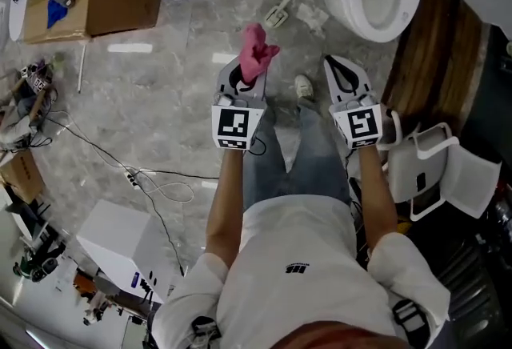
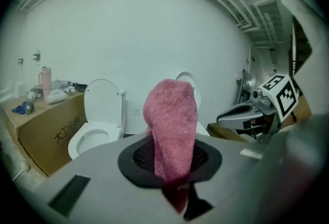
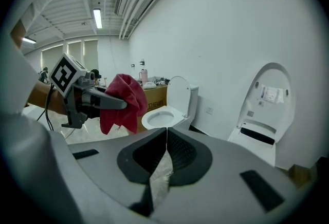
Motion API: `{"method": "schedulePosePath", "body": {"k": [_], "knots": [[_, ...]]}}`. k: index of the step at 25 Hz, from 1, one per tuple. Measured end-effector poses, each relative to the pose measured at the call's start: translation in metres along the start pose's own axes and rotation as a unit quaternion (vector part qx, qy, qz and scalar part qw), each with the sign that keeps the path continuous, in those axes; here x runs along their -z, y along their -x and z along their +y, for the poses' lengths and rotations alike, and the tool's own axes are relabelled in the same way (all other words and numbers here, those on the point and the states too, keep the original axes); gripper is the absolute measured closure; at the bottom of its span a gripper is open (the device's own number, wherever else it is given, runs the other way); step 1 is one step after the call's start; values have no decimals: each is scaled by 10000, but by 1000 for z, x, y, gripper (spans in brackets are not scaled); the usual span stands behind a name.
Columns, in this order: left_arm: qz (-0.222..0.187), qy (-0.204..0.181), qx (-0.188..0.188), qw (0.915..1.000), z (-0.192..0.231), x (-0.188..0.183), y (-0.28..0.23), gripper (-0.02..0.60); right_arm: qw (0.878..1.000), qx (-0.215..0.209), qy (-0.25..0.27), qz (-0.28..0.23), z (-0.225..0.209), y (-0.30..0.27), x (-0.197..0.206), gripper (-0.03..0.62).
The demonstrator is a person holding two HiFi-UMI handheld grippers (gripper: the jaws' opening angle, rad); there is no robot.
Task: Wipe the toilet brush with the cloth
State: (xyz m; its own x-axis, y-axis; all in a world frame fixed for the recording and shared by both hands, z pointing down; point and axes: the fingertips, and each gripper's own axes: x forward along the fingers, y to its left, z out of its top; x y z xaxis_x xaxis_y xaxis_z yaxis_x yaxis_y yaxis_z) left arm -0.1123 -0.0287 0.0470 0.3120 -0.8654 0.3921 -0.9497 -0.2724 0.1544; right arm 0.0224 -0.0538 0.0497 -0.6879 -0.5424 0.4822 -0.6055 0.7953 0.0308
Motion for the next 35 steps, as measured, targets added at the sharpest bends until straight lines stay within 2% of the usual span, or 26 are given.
{"method": "schedulePosePath", "body": {"k": [4, 9, 19, 27, 35], "knots": [[90, -33, 278, 9996, 17, 38, -13, 506, 9996, 277, -8, 63, 11, -23, 30, 597], [168, -54, 448, 9988, 34, 78, -35, 506, 9990, 413, 90, 132, 12, -51, 69, 595], [192, -24, 649, 9977, 59, 143, -96, 506, 9994, 195, 12, 279, 3, -128, 141, 589], [339, -96, 796, 9962, 73, 217, -146, 506, 9993, -37, 0, 359, -4, -186, 217, 582], [341, -156, 908, 9952, 87, 283, -190, 506, 9993, -77, -1, 364, -16, -238, 294, 572]]}}
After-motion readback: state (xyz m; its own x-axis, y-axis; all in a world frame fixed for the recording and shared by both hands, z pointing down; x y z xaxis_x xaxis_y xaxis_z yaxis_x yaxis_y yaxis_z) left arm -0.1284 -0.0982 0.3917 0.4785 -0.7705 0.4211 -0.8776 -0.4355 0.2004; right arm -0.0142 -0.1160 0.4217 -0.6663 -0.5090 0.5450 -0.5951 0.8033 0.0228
